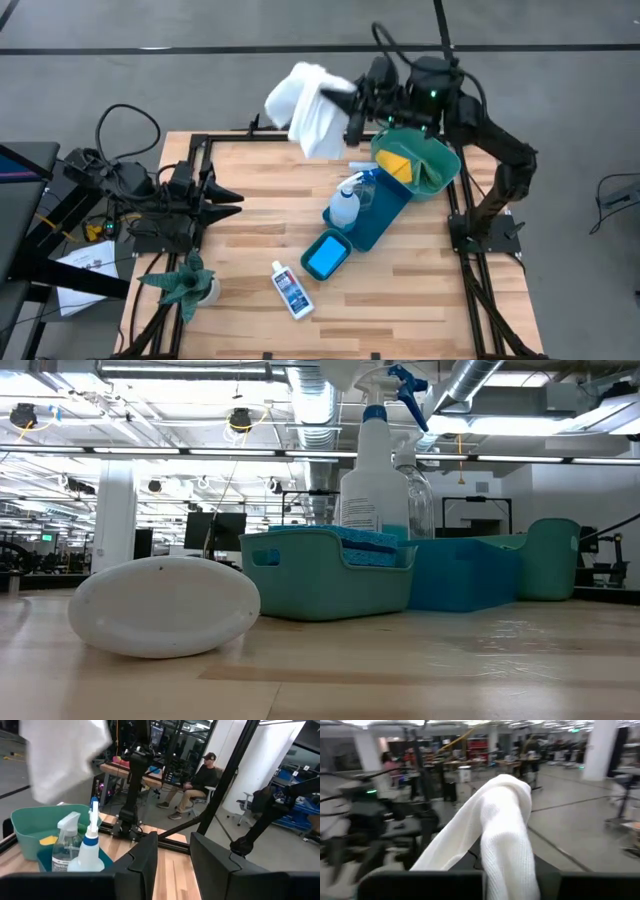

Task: Pick & Place Kitchen Items
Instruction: Put the white microfiber cloth into the top green bin

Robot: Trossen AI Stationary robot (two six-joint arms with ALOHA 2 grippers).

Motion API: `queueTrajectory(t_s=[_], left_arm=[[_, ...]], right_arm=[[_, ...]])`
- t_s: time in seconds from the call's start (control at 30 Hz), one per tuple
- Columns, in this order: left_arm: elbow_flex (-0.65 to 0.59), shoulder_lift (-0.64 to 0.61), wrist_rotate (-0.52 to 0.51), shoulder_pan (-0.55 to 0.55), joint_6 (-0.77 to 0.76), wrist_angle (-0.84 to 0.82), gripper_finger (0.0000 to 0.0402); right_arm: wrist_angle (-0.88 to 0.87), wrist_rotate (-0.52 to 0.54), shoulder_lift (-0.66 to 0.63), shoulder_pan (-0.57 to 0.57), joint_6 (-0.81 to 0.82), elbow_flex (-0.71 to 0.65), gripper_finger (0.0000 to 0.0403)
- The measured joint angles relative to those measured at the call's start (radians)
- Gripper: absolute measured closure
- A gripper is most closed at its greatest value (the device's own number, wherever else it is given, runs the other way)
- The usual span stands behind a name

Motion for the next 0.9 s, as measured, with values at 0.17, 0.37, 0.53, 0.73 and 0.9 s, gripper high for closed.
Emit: queueTrajectory(t_s=[0.17,0.37,0.53,0.73,0.9], left_arm=[[0.0,0.0,-0.012,0.0,0.0,-0.011,0.029],[0.0,0.0,-0.013,0.0,-0.024,-0.034,0.0291],[0.0,0.0,-0.02,0.0,-0.028,-0.039,0.0291],[0.0,0.0,-0.116,0.001,-0.01,-0.038,0.0292],[0.0,0.0,-0.195,0.002,0.006,-0.038,0.0292]], right_arm=[[-0.026,-0.028,0.001,-0.107,-0.005,0.0,0.0394],[-0.151,-0.086,-0.015,-0.215,-0.049,-0.002,0.0394],[-0.278,-0.107,-0.061,-0.287,-0.084,-0.001,0.0394],[-0.423,-0.106,-0.104,-0.352,-0.12,-0.003,0.0394],[-0.5,-0.102,-0.154,-0.406,-0.118,-0.067,0.0394]])
